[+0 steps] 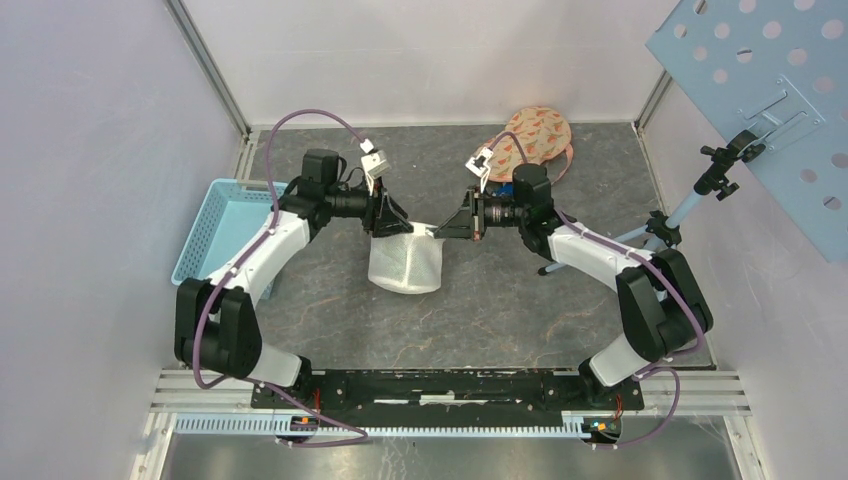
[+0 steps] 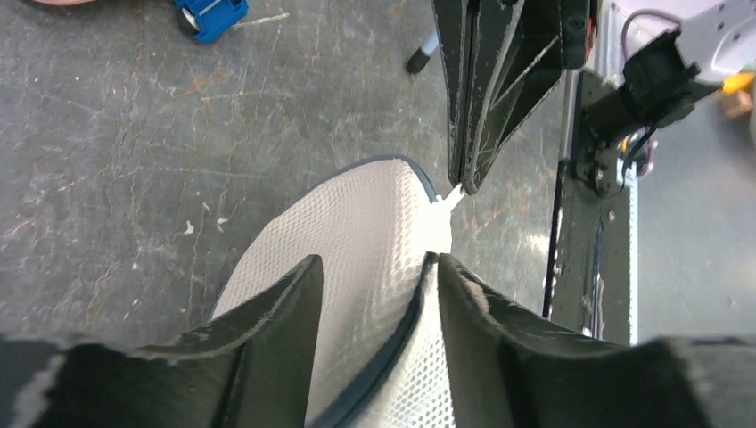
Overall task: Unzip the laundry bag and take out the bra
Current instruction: Unzip the laundry bag at the center of the board.
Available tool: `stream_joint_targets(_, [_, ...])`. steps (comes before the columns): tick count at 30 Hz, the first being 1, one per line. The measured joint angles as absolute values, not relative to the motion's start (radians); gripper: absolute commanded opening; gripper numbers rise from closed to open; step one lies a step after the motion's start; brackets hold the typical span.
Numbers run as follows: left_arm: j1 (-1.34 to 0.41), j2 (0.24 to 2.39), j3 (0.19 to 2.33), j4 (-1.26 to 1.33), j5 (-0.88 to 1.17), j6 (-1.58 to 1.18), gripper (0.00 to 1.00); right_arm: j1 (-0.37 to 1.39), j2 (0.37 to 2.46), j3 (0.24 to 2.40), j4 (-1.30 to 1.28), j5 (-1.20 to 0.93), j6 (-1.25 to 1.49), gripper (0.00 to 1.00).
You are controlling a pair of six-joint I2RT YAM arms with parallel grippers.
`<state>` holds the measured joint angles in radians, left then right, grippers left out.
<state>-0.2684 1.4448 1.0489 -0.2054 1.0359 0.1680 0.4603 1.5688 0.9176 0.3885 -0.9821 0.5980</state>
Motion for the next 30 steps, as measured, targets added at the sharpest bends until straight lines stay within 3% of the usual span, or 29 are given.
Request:
stream_joint_targets(4, [-0.266, 1.430, 1.128, -0.430, 1.011, 0.369, 0.77, 0.482, 1.570, 0.918, 0.391, -0.982, 0.598, 0.00])
stream_joint_targets(11, [-0.267, 1.369, 1.151, -0.658, 0.985, 0.584, 0.79, 0.509, 1.570, 0.918, 0.395, -0.971, 0.598, 0.00])
stream_joint_targets(19, [-0.303, 1.365, 1.167, -0.709, 0.959, 0.673, 0.78, 0.529, 1.570, 0.918, 0.394, -0.966, 0.595, 0.00])
stream_joint_targets(23, [-0.332, 1.365, 1.172, -0.708, 0.939, 0.687, 0.70, 0.543, 1.570, 0.918, 0.392, -0.966, 0.588, 0.00])
stream_joint_targets(27, [-0.350, 1.365, 1.172, -0.709, 0.929, 0.693, 0.40, 0.552, 1.570, 0.918, 0.383, -0.966, 0.579, 0.00])
stream_joint_targets(30, [-0.356, 1.365, 1.172, -0.709, 0.923, 0.704, 0.30, 0.554, 1.570, 0.918, 0.379, -0.966, 0.575, 0.00])
